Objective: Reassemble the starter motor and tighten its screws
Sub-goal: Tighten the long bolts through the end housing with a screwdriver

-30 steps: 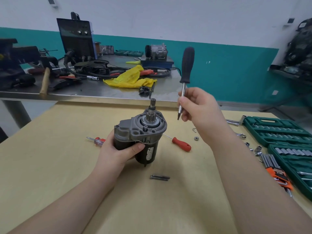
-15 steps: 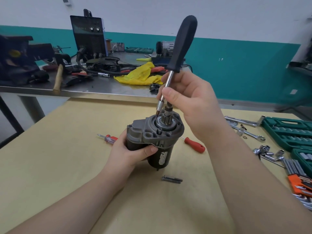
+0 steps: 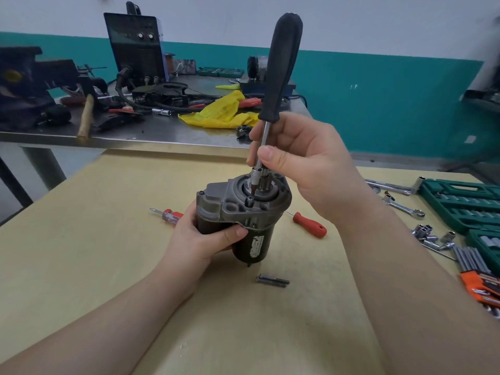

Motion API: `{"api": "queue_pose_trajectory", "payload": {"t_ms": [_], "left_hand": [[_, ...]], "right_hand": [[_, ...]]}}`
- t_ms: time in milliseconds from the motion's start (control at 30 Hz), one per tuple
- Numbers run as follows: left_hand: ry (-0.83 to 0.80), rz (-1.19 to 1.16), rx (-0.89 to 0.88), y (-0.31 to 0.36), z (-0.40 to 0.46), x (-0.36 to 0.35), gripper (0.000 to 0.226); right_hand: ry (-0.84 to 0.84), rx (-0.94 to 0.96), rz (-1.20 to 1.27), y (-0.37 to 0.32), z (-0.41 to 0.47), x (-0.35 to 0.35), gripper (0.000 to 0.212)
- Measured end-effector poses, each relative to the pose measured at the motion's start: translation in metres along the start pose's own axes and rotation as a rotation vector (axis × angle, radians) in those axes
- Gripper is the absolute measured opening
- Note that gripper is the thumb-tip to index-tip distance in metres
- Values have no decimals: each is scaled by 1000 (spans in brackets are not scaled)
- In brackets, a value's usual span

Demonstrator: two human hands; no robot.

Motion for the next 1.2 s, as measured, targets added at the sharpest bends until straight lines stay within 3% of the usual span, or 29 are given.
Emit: {"api": "queue_pose_trajectory", "payload": {"t_ms": [933, 1200], "left_hand": [[18, -8, 9, -3, 1, 3, 84], [-9, 0, 5, -4, 2, 2, 83]], "right_hand": [[7, -19, -66, -3, 0, 0, 17], [7, -37, -166, -8, -1, 0, 31]]}}
Point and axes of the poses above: each hand's wrist, its own z-axis towards the middle knuckle, its own x-axis out of the back of the hand, y = z × x, the point moved 9 cm from there along z, towards the middle knuckle, and after that the axes turned 9 degrees about -z, right-handed, at the moved point
